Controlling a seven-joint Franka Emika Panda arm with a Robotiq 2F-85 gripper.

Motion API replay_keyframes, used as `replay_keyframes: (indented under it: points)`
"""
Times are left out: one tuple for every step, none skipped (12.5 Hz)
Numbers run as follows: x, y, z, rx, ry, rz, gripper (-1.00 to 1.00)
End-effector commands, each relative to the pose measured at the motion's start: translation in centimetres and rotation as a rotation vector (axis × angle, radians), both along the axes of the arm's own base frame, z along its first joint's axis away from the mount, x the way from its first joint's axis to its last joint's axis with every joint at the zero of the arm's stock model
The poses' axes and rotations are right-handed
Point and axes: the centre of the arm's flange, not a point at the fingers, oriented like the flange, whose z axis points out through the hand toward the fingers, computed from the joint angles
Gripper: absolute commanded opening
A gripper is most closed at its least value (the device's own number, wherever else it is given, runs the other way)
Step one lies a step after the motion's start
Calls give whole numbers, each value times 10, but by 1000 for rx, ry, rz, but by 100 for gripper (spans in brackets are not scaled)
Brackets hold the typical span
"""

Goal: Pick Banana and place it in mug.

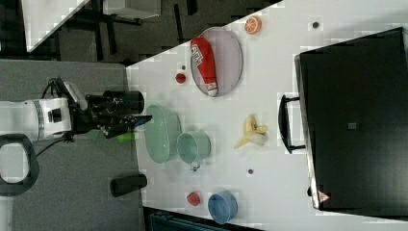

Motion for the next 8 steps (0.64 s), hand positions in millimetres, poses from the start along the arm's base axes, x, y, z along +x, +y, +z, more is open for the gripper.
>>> replay_keyframes:
  points:
    - [-99, -52, 51, 26, 34, -30, 54]
    - [-99, -52, 49, 26, 37, -30, 76]
    - [-100, -52, 46, 26, 45, -29, 97]
    - [-101, -52, 37, 28, 62, -30, 100]
    - [-101, -52, 25, 29, 80, -30, 100]
    - [-99, -52, 9, 30, 96, -29, 100]
    - [-97, -51, -10, 30, 103, -28, 100]
    - [-94, -51, -30, 30, 109, -26, 100]
